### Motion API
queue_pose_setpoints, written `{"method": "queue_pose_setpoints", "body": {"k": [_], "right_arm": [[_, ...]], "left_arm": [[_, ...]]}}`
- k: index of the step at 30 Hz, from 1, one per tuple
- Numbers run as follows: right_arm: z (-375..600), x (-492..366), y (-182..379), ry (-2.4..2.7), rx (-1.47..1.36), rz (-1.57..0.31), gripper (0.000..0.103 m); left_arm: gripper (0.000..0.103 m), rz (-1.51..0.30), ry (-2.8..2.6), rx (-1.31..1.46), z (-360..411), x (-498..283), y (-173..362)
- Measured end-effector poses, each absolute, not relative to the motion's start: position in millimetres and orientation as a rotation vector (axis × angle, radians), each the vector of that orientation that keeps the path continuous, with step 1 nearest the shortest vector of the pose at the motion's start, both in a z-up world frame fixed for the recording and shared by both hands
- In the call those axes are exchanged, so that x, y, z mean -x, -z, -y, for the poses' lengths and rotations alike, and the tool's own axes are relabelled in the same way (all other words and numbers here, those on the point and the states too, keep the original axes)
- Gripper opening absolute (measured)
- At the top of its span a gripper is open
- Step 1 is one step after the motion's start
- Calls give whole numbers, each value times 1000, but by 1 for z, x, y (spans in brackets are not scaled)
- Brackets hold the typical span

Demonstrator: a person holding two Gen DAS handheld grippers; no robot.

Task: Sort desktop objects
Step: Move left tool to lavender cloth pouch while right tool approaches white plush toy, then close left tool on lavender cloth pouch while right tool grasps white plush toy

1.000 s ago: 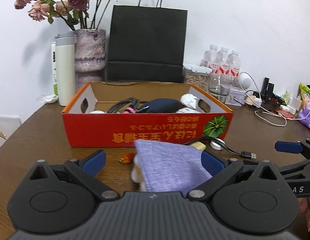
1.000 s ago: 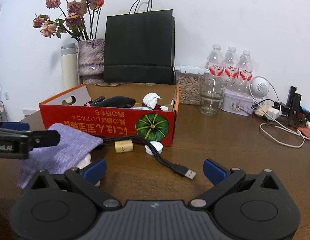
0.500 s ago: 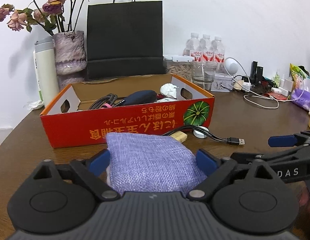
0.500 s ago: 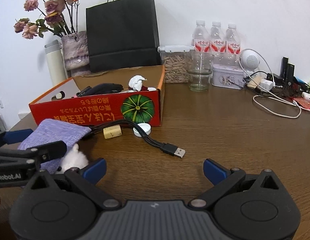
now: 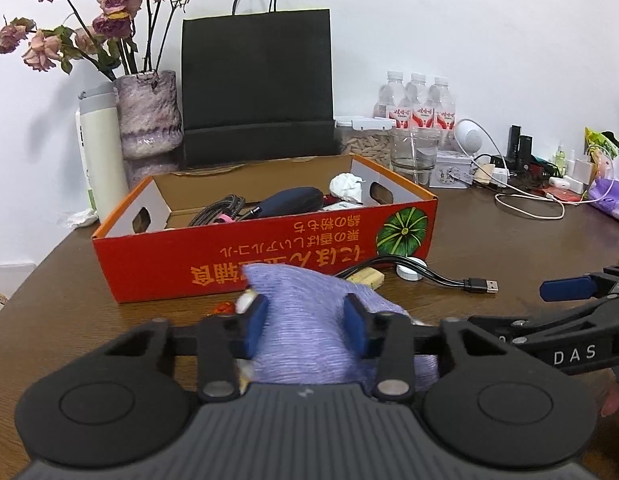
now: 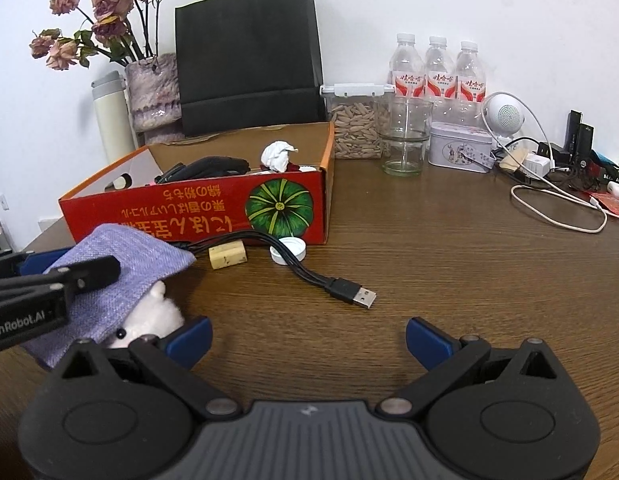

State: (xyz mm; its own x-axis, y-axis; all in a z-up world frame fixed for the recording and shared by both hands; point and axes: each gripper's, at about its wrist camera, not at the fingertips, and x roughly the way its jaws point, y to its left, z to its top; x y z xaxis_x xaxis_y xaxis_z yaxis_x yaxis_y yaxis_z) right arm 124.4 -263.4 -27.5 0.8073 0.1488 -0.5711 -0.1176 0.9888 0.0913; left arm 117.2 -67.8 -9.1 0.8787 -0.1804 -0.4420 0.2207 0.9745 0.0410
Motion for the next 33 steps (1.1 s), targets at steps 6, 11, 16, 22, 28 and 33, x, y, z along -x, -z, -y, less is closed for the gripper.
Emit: {"method": "queue_pose_setpoints", "body": {"k": [6, 11, 16, 22, 28, 33], "right_arm": [[262, -126, 32, -135, -49, -622, 103], [262, -128, 34, -127, -47, -629, 103], [262, -129, 36, -126, -45, -633, 103], [260, -115, 25, -188, -82, -538, 103], [237, -103, 20, -310, -69, -503, 103], [201, -106, 15, -402, 4, -491, 103]], "left_arm": [[21, -424, 210, -61, 61, -116, 3], [15, -398, 219, -20, 52, -113, -5], [13, -376, 224, 38, 38, -111, -15], [13, -317, 210, 130, 7, -105, -33], [13, -299, 189, 189, -29, -99, -40], [13, -311, 183, 189, -50, -95, -37]]}}
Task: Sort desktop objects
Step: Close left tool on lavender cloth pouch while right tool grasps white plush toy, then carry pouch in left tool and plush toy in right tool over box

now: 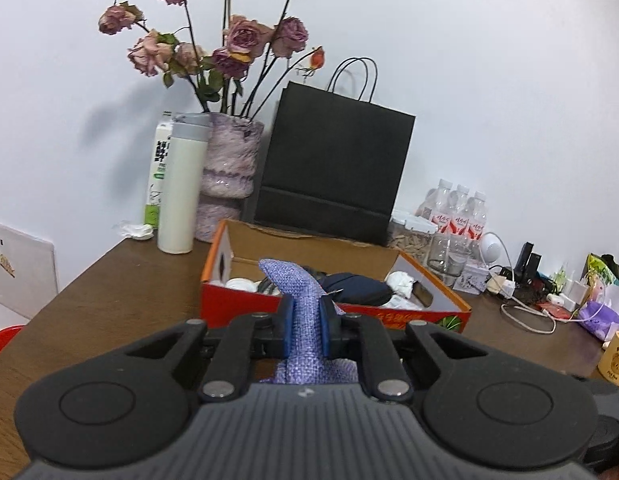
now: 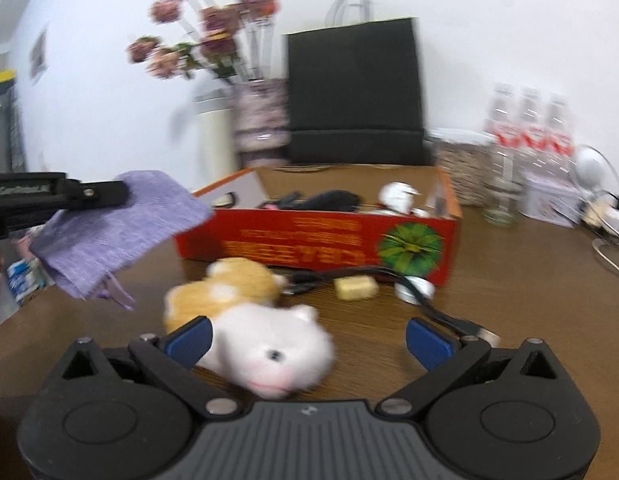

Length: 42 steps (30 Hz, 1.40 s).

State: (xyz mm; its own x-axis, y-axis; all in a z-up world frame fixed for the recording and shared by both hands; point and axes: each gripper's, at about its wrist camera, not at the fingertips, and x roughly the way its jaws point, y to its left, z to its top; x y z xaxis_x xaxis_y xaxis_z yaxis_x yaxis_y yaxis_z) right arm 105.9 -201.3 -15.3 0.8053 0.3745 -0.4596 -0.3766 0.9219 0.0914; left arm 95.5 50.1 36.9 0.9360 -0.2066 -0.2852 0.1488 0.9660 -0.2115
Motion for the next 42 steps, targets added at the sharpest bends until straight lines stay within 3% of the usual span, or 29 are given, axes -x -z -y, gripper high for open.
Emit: {"method": "queue_pose_setpoints", "body": {"k": [13, 23, 42], "right_arm": [[119, -152, 28, -496, 179, -621, 103], [120, -145, 26, -533, 183, -626, 89], [144, -130, -37, -492, 121, -395, 86]], "left_arm": [[13, -458, 188, 143, -85, -118, -7], [13, -491, 195, 115, -77, -120, 3], [13, -265, 251, 102, -39, -118, -71]]}}
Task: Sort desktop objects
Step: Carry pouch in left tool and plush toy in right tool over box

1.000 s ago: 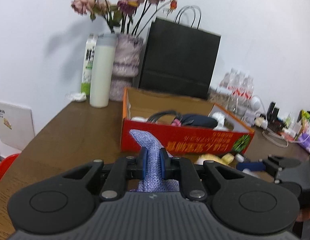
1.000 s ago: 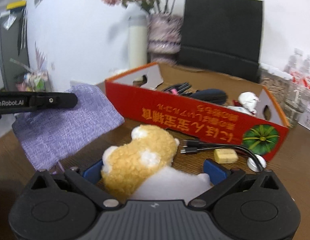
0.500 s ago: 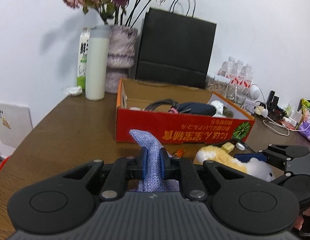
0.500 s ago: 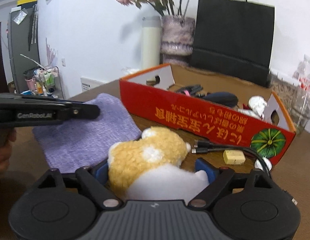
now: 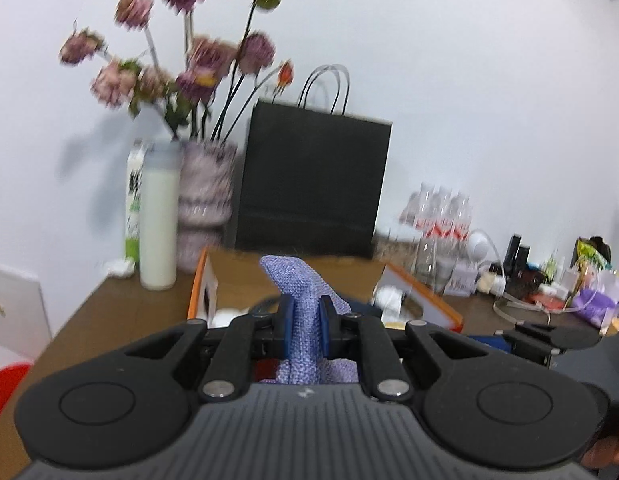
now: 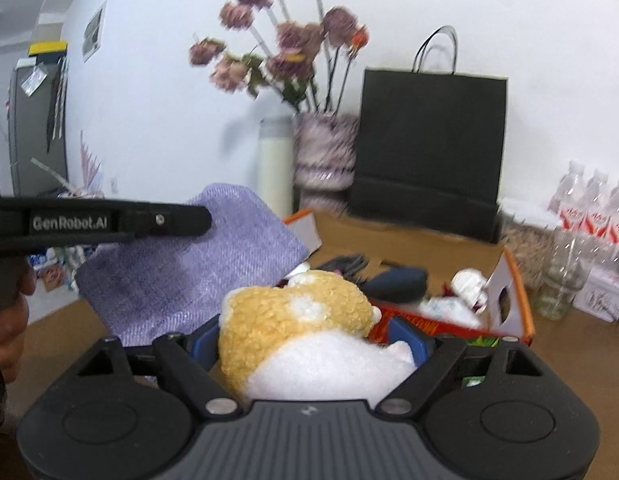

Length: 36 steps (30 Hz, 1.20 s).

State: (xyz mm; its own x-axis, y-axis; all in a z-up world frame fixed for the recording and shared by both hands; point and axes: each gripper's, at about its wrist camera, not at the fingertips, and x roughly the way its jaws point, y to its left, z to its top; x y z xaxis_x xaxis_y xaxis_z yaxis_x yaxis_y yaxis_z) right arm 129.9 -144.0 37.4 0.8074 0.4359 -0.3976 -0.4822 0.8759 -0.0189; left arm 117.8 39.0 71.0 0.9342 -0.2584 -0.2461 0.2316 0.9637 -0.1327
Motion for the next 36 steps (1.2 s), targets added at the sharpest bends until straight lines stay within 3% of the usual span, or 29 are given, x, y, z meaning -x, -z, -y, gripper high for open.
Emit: {"method": "queue_pose_setpoints", "body": {"k": [15, 27, 36], "right_arm": [[175, -218, -56, -385, 41, -317, 86], [189, -308, -26, -309, 54, -386, 86], [196, -325, -9, -232, 46, -435, 87]], "left_arm": [[13, -153, 244, 181, -17, -202, -98], [13, -272, 210, 158, -17, -290, -57], [13, -396, 208, 201, -22, -314, -22]]}}
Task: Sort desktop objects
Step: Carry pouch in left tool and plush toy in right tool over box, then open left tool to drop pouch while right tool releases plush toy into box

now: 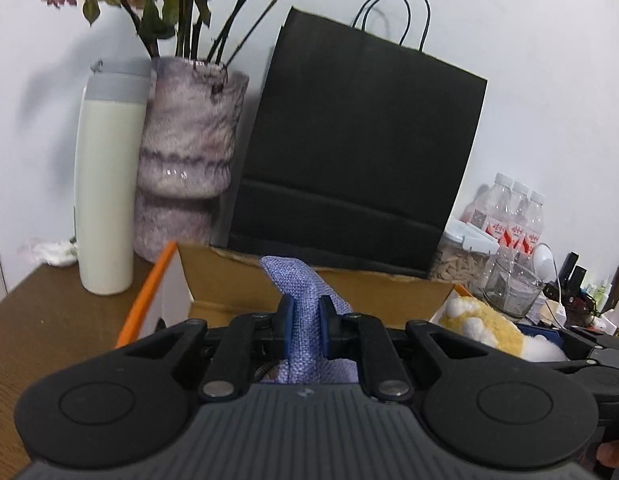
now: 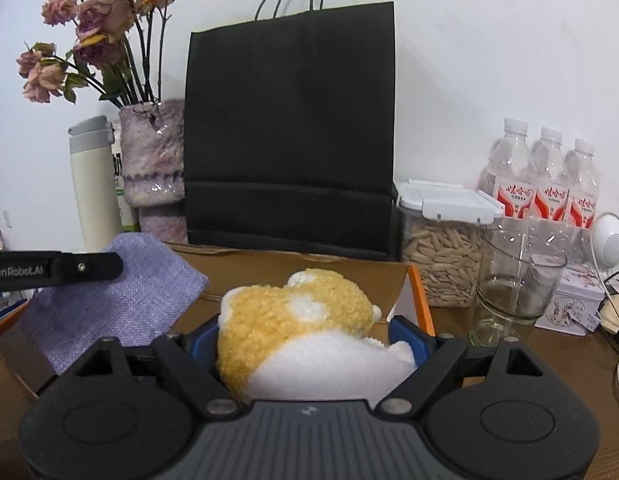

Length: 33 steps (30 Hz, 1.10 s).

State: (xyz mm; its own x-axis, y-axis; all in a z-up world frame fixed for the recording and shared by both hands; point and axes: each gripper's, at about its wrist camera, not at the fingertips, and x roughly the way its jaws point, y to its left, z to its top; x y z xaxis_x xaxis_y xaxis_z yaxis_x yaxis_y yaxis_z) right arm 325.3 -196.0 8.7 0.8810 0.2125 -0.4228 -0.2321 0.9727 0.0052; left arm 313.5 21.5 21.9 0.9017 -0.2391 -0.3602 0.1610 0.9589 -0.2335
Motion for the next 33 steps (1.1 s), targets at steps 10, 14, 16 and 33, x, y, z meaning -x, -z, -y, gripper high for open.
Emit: {"method": "queue_pose_setpoints", "body": {"k": [10, 14, 16, 33], "right_arm": [[194, -322, -5, -218, 63, -436, 89], [195, -323, -4, -223, 53, -443, 94], [197, -322, -4, -223, 36, -447, 97], [190, -302, -17, -237, 51, -387, 103]], "left_arm": [[15, -416, 186, 137, -14, -314, -13], [45, -404, 168, 123, -12, -312, -12], [55, -390, 161, 118, -11, -309, -13], [103, -259, 96, 91, -5, -288, -23]]}}
